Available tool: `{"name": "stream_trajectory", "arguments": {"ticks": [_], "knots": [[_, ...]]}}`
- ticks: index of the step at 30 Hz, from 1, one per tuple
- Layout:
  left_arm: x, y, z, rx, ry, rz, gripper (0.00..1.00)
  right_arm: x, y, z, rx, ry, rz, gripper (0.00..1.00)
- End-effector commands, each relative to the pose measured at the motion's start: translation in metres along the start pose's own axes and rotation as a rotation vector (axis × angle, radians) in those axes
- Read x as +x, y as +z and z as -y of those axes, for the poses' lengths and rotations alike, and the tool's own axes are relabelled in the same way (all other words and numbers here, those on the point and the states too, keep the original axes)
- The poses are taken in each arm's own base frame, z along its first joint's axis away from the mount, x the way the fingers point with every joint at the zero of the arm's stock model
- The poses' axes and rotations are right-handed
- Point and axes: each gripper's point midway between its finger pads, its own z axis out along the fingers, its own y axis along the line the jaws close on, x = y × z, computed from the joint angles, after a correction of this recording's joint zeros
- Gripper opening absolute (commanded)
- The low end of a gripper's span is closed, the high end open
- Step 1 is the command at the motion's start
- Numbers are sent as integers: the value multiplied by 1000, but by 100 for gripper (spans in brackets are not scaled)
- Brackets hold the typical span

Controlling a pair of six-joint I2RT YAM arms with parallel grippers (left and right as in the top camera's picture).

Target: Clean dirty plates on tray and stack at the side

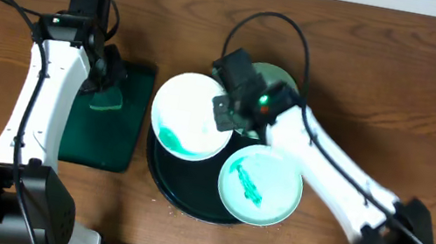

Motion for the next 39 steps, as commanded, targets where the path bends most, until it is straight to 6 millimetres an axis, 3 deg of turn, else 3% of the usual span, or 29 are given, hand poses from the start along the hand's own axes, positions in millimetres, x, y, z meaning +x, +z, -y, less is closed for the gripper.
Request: {"name": "stream_trajectory", "arguments": {"ticks": [1,8,9,15,19,23,28,30,32,34,39], "knots": [[-7,-8,-1,-1,7,28,8,-26,-52,19,393,-103,265,1],[-7,-8,-1,-1,7,28,7,-30,-109,0,716,-235,513,1],[-7,-8,-1,-1,7,29,7,-32,-129,-4,801,-251,590,1],[-9,-8,0,3,6,35,7,-32,-156,-9,914,-262,692,1],[-9,-8,0,3,6,36,7,-32,-154,-10,904,-263,685,1],[-9,-8,0,3,-3,34,7,-26,-122,-15,752,-291,559,1],[-8,-7,0,2,-11,32,7,-12,-70,-30,367,-239,300,1],[-8,-7,0,2,-11,32,7,-21,-69,-31,219,-176,233,1],[-8,-7,0,2,-11,32,7,-40,-81,-17,113,-88,199,1],[-8,-7,0,2,-11,32,7,-63,-103,16,-4,37,161,1],[-6,-7,-1,-1,-11,25,7,-75,-133,103,-97,282,99,1]]}}
